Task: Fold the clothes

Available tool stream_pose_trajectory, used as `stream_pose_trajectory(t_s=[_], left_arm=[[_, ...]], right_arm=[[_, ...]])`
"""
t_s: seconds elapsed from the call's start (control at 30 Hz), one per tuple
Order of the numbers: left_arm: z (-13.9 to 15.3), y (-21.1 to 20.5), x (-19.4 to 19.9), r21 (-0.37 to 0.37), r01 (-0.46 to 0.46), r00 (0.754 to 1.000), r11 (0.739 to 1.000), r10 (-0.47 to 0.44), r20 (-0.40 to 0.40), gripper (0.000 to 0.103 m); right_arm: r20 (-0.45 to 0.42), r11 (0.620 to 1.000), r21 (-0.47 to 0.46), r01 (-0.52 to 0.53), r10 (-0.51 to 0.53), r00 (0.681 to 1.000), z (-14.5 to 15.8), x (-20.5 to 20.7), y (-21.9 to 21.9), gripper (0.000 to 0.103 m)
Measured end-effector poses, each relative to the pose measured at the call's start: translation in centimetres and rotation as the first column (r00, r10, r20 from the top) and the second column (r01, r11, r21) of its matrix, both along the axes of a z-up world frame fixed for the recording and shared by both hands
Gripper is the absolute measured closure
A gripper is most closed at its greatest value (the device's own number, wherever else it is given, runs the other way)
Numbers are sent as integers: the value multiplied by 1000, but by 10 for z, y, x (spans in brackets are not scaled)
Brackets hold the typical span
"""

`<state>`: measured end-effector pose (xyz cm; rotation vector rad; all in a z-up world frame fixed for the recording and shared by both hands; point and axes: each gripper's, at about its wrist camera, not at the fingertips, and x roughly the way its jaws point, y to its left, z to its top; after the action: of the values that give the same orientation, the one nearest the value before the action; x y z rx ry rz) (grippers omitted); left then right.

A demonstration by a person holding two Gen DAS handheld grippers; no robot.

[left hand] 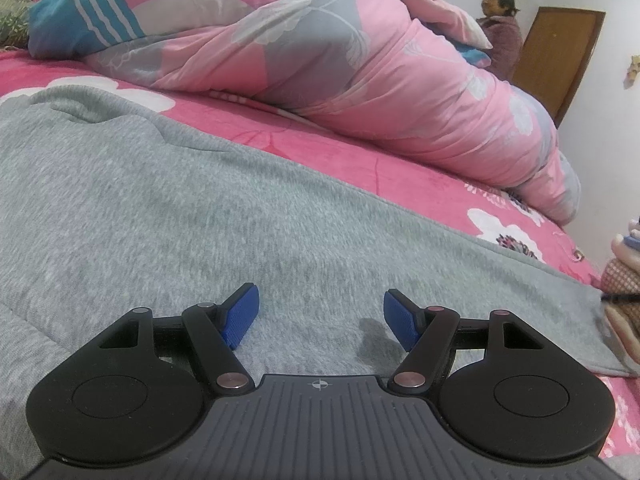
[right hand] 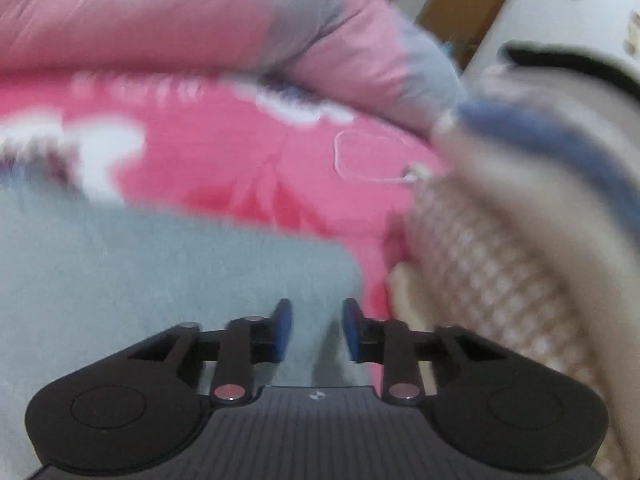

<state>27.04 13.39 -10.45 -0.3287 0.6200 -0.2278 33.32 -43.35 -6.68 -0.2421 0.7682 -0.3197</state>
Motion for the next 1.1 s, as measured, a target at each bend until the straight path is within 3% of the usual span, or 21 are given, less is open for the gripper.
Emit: stream_pose_trajectory(t_s=[0.1, 0.13, 0.23, 0.33, 0.37, 0.4, 0.47, 0.57, 0.8, 0.83, 0.87, 0.9, 0.97, 1.07, 1.1], left_arm=[[1, 0, 1, -1, 0, 1000, 1000, 0, -4, 33], [1, 1, 1, -3, 0, 1000, 1000, 0, -5, 33], [1, 2, 0, -7, 4, 1000, 1000, -4, -11, 33], [2, 3, -1, -10, 12, 1000, 1000, -12, -15, 33], [2, 4, -2, -9, 14, 1000, 1000, -14, -17, 33], [2, 4, -2, -9, 17, 1000, 1000, -17, -19, 33], [2, 5, -2, -10, 19, 1000, 1000, -20, -19, 33], [2, 5, -2, -11, 22, 999, 1000, -22, -24, 33], [2, 5, -2, -4, 25, 999, 1000, -25, -22, 33], [2, 5, -2, -5, 25, 999, 1000, -25, -21, 33], [1, 5, -2, -6, 25, 999, 1000, -25, -20, 33], [1, 5, -2, -6, 25, 999, 1000, -25, -19, 33], [1, 5, -2, -8, 25, 999, 1000, -25, -19, 33], [1, 4, -1, -3, 24, 1000, 1000, -24, -20, 33], [1, 3, -1, 2, 23, 1000, 1000, -23, -19, 33]], right_arm=[[77, 961, 122, -248, 240, 968, 34, -6, 67, 76], [77, 920, 170, -352, 344, 936, 35, -4, 94, 76], [83, 748, 300, -592, 598, 797, 32, 6, 172, 77], [7, 752, 278, -597, 620, 784, 4, 38, 200, 81], [-20, 758, 267, -595, 622, 783, -5, 48, 208, 81], [-56, 825, 199, -529, 548, 834, -15, 62, 200, 81], [-32, 902, 208, -380, 394, 918, -20, 85, 164, 81], [36, 903, 342, -261, 265, 964, -3, 88, 137, 82], [-75, 830, 226, -510, 537, 840, -28, 30, 149, 83], [-40, 867, 228, -443, 463, 885, -26, 28, 118, 83], [-25, 920, 233, -314, 329, 944, -23, 31, 86, 83], [-12, 953, 240, -184, 192, 981, -20, 34, 56, 81], [-11, 971, 231, -62, 66, 998, -15, 28, 16, 81], [91, 915, 331, -230, 211, 973, 5, -12, 25, 82], [124, 875, 359, -325, 300, 946, 10, -24, 39, 82]])
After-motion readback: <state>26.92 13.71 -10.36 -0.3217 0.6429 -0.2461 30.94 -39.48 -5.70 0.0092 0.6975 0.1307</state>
